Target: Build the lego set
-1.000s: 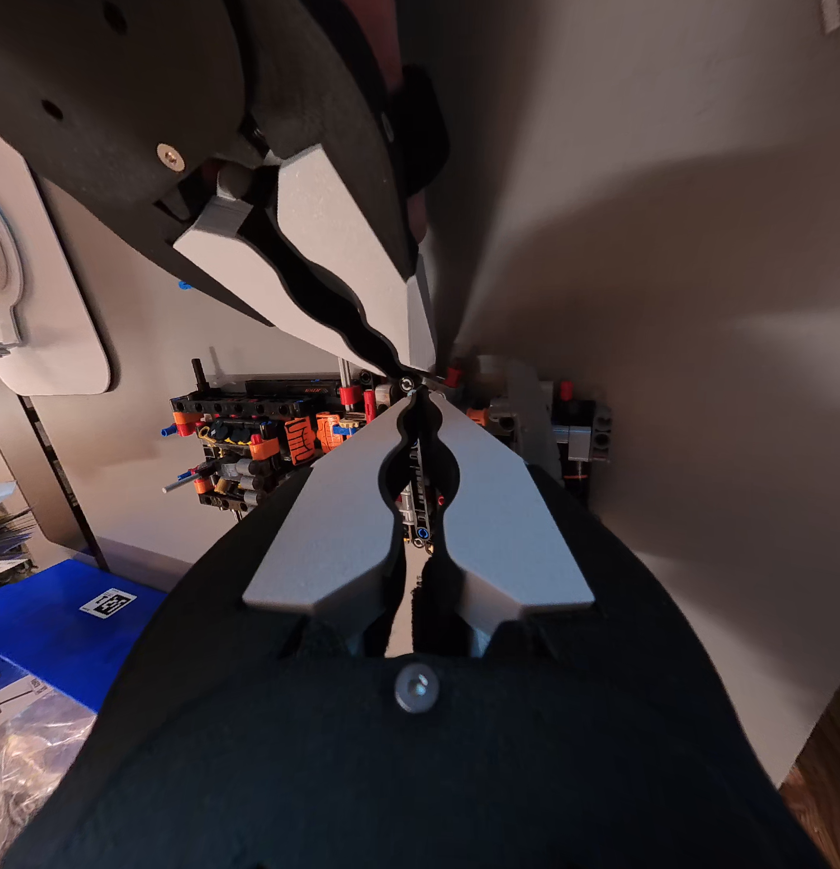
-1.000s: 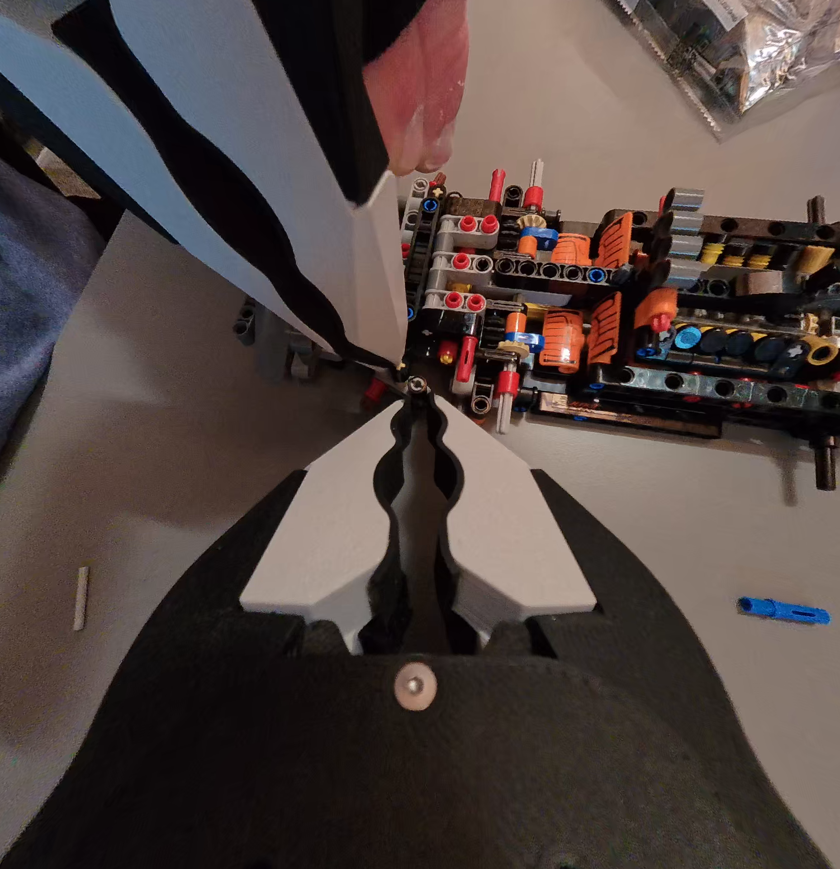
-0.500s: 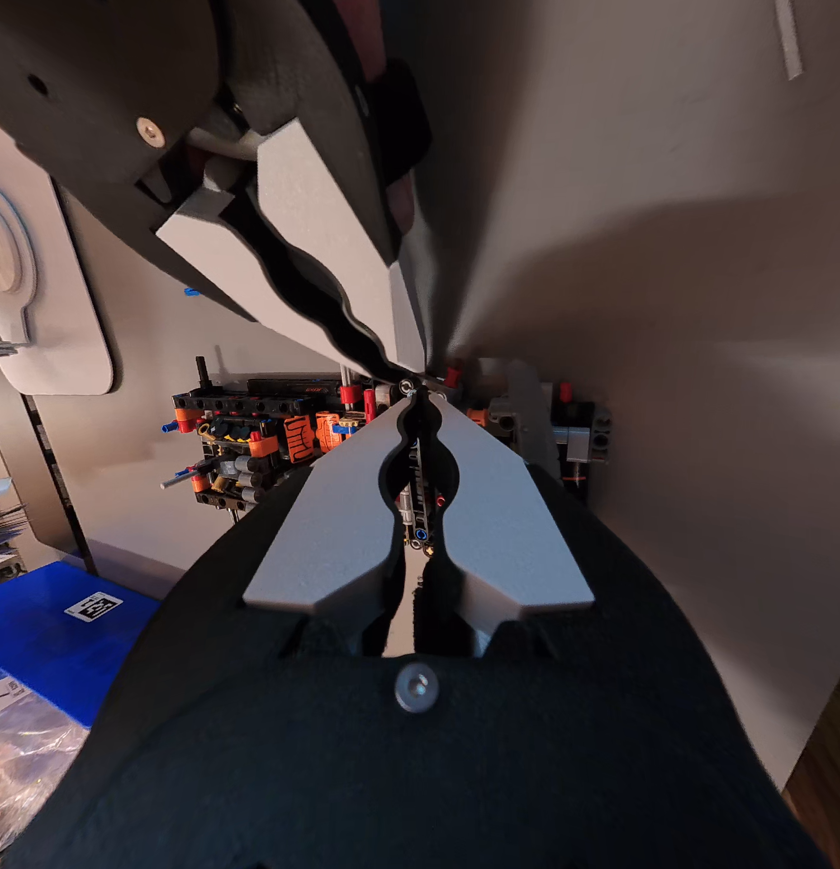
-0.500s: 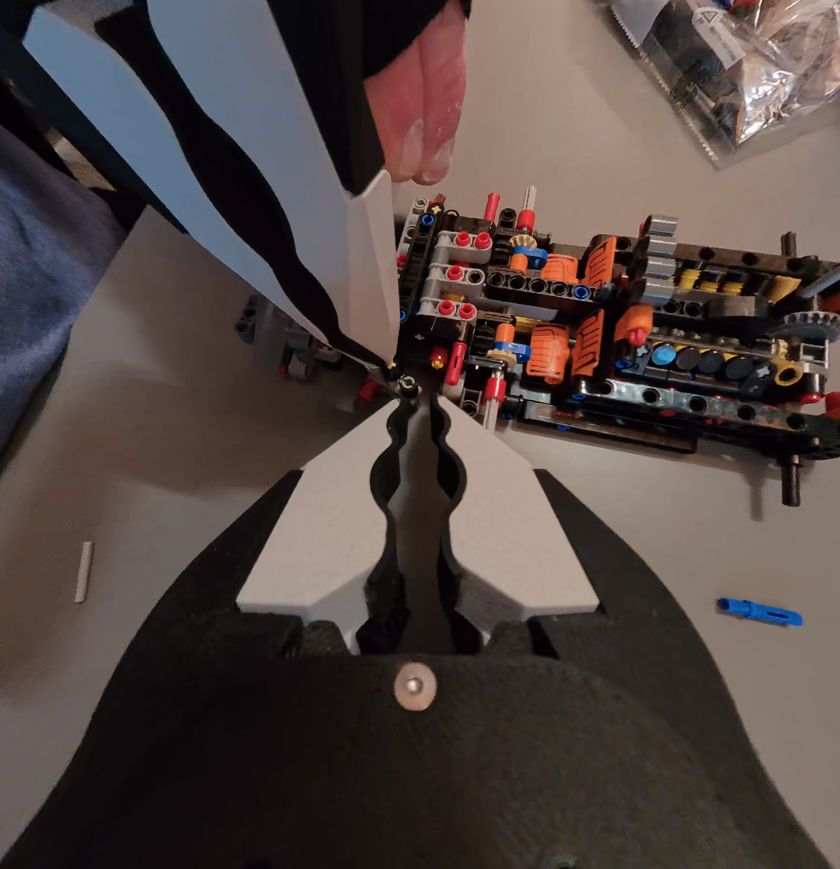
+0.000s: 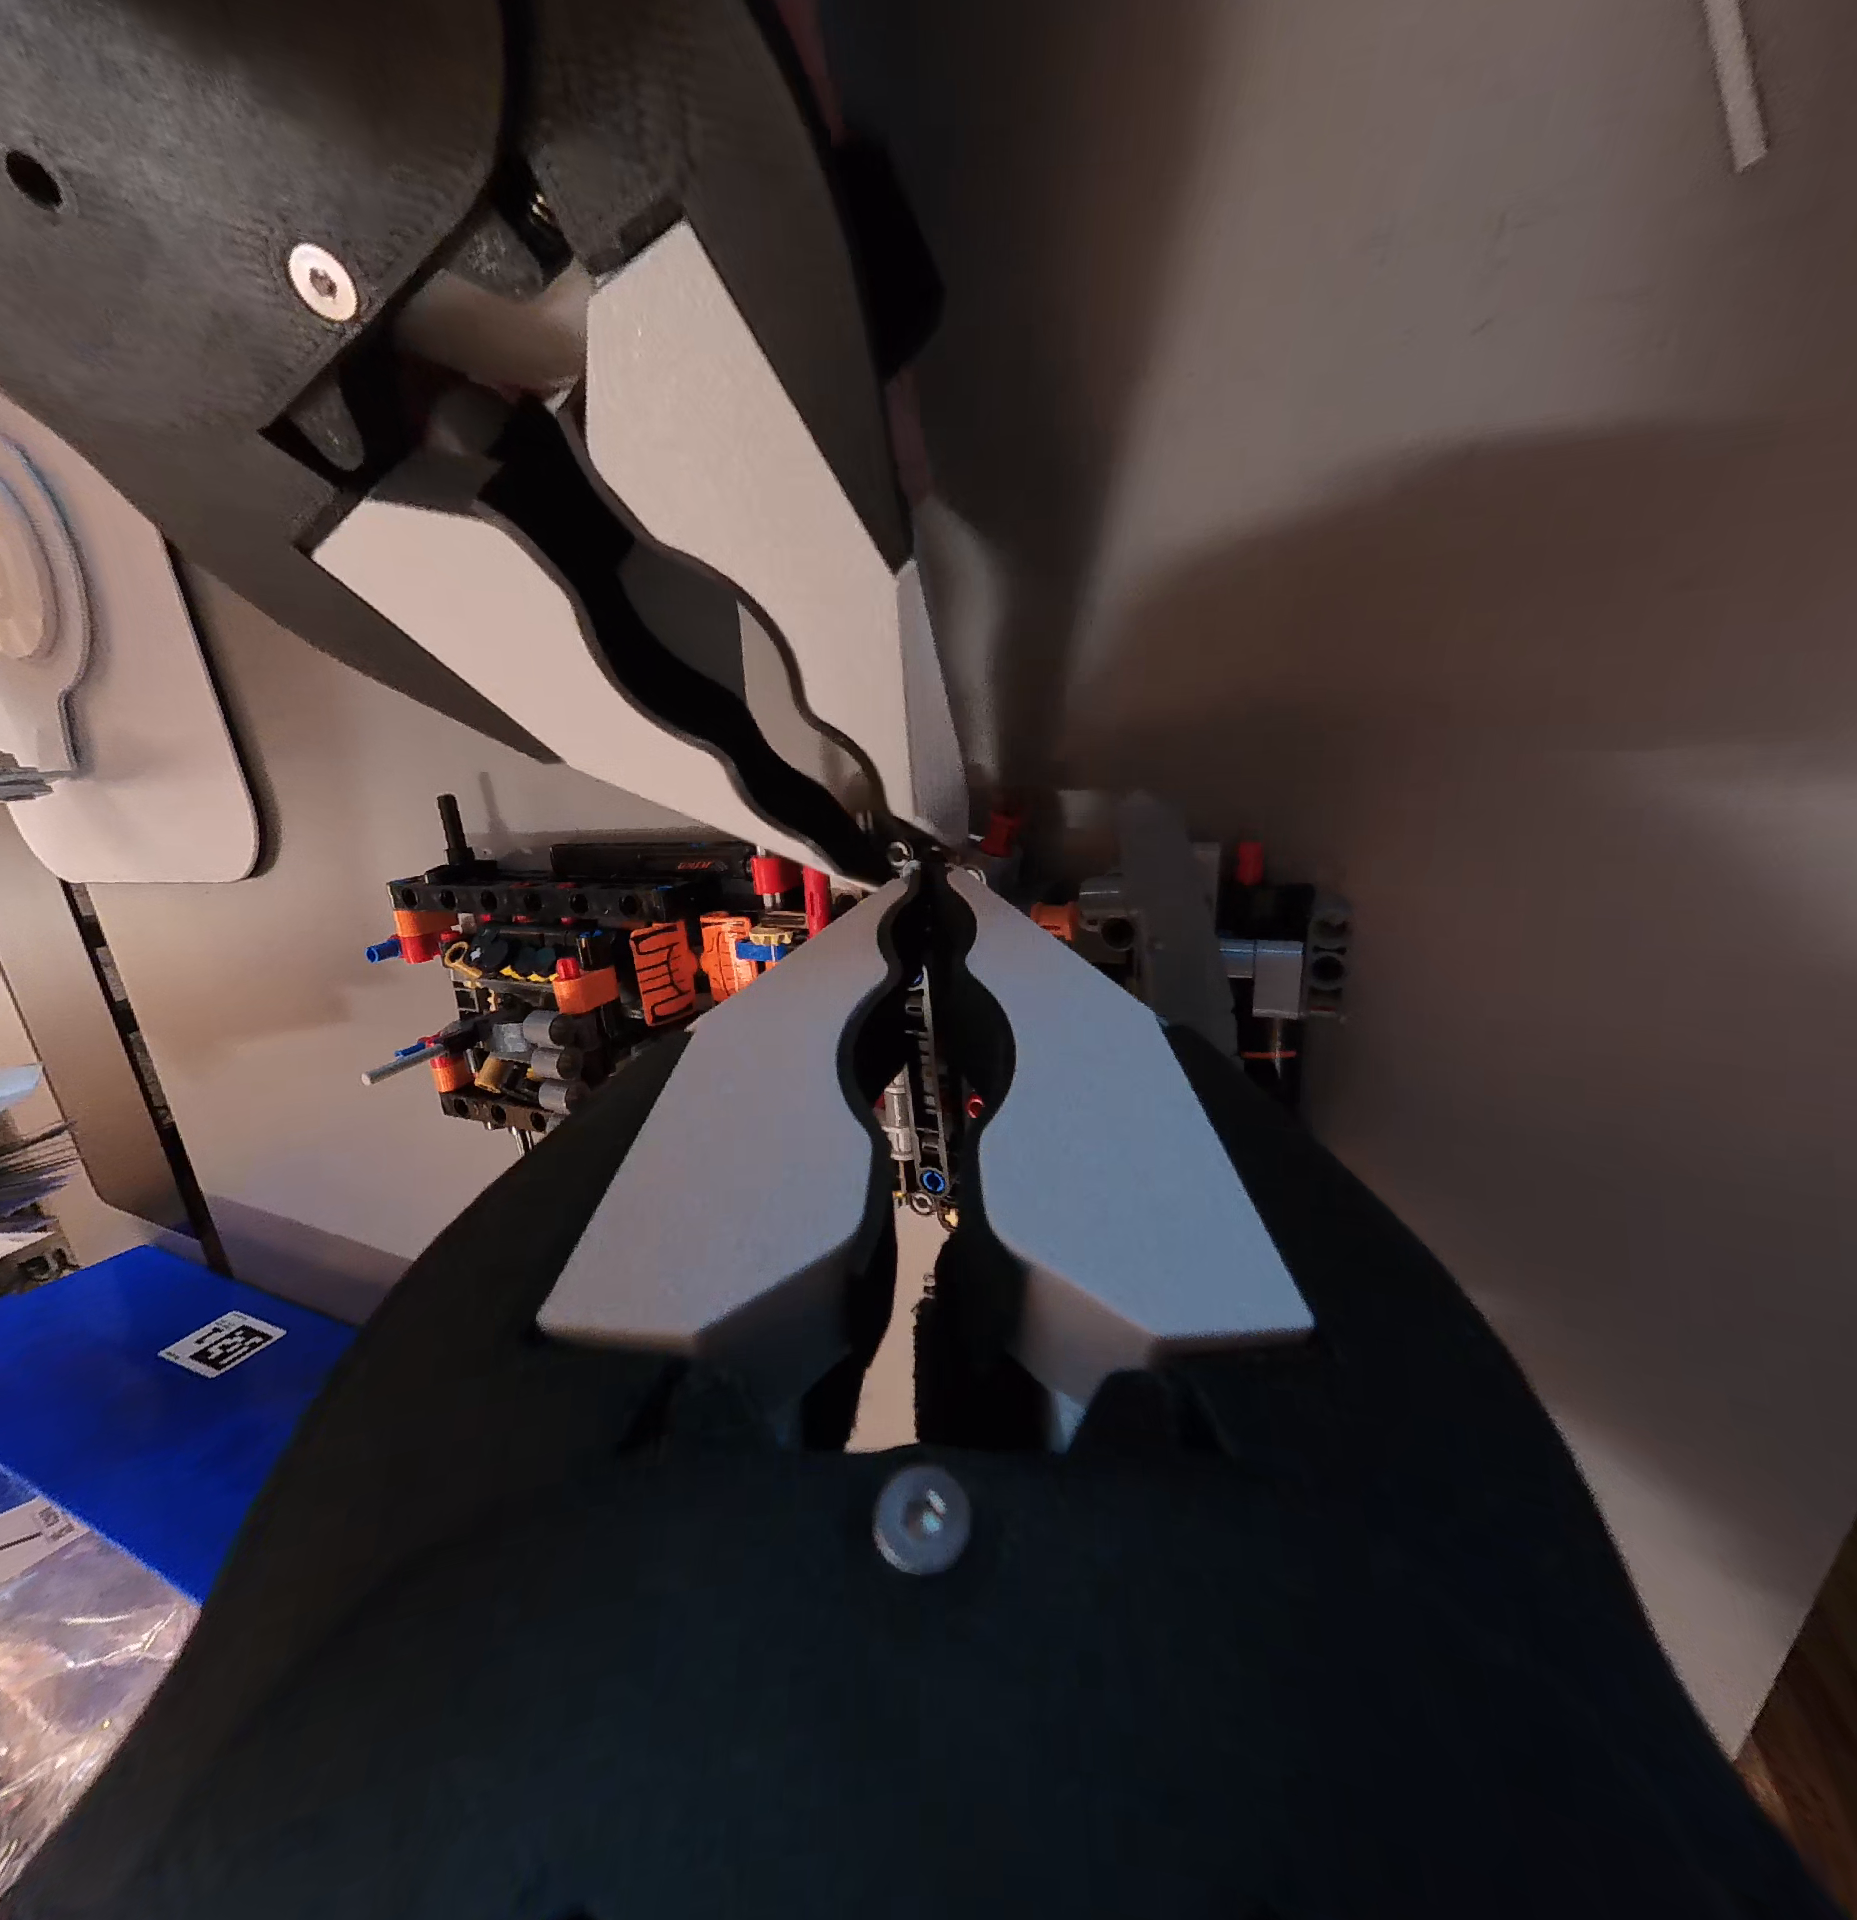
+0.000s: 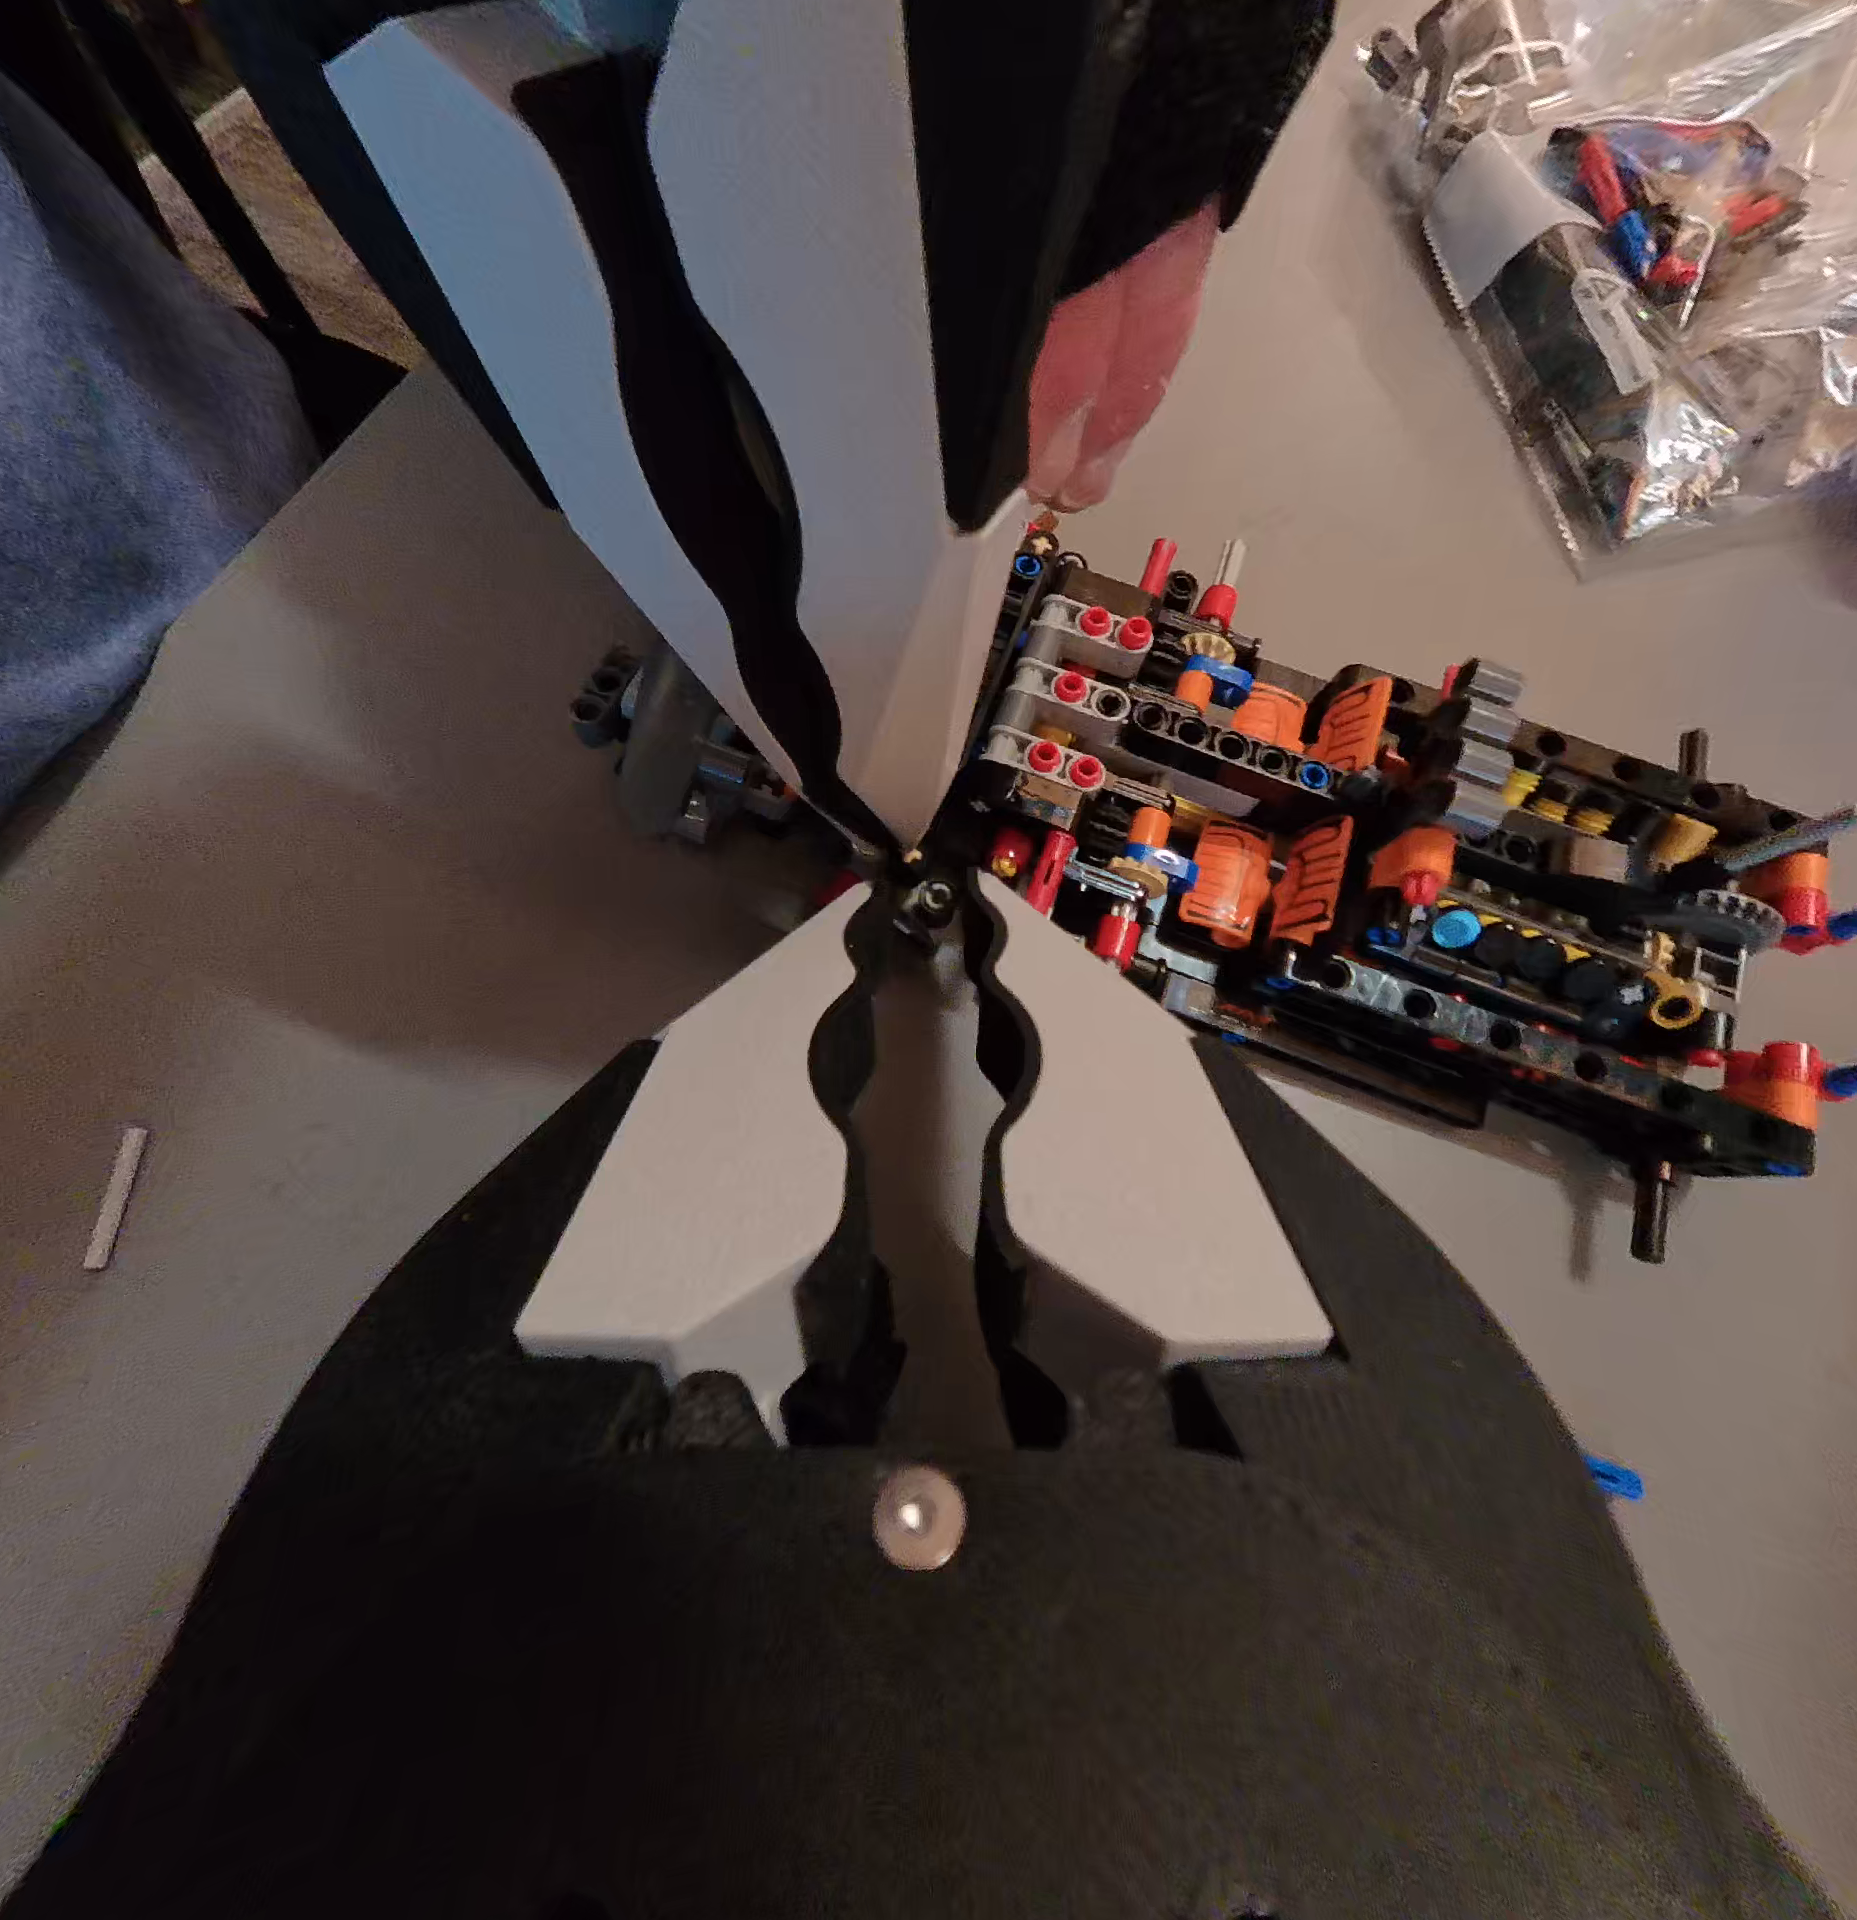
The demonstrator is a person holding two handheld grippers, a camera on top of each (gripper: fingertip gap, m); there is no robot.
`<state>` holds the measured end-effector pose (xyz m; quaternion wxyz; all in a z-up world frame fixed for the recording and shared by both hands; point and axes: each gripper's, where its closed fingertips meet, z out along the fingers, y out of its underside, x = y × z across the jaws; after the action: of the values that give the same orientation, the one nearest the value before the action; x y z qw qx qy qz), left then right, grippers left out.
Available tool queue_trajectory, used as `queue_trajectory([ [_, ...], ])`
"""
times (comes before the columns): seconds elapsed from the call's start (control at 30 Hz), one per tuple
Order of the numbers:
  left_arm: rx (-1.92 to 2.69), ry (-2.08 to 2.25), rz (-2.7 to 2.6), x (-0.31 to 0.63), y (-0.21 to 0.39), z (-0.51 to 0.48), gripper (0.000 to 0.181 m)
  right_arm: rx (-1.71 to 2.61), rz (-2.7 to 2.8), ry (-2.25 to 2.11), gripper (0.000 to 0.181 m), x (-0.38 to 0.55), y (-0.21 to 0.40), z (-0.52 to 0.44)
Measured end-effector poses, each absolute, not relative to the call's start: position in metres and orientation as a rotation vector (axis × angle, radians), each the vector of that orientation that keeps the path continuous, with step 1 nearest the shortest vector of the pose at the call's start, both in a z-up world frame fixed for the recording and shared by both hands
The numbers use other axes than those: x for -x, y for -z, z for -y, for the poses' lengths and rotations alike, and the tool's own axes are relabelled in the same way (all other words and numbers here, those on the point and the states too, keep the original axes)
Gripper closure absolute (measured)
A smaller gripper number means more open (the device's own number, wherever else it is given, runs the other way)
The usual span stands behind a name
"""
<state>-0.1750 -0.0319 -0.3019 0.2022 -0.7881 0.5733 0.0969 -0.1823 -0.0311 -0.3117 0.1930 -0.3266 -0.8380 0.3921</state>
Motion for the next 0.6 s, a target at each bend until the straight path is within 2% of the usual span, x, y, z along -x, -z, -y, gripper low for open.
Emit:
queue_trajectory([
  [0.23, 2.204, -0.264, -1.609, 0.1728, 0.3024, 0.0333, 0.181, 0.869, 2.402, -1.123, 0.177, 0.1777, 0.3131, 0.03],
  [0.6, 2.226, -0.28, -1.611, 0.1718, 0.3025, 0.0358, 0.181, 0.857, 2.413, -1.129, 0.177, 0.1754, 0.3132, 0.0326],
])
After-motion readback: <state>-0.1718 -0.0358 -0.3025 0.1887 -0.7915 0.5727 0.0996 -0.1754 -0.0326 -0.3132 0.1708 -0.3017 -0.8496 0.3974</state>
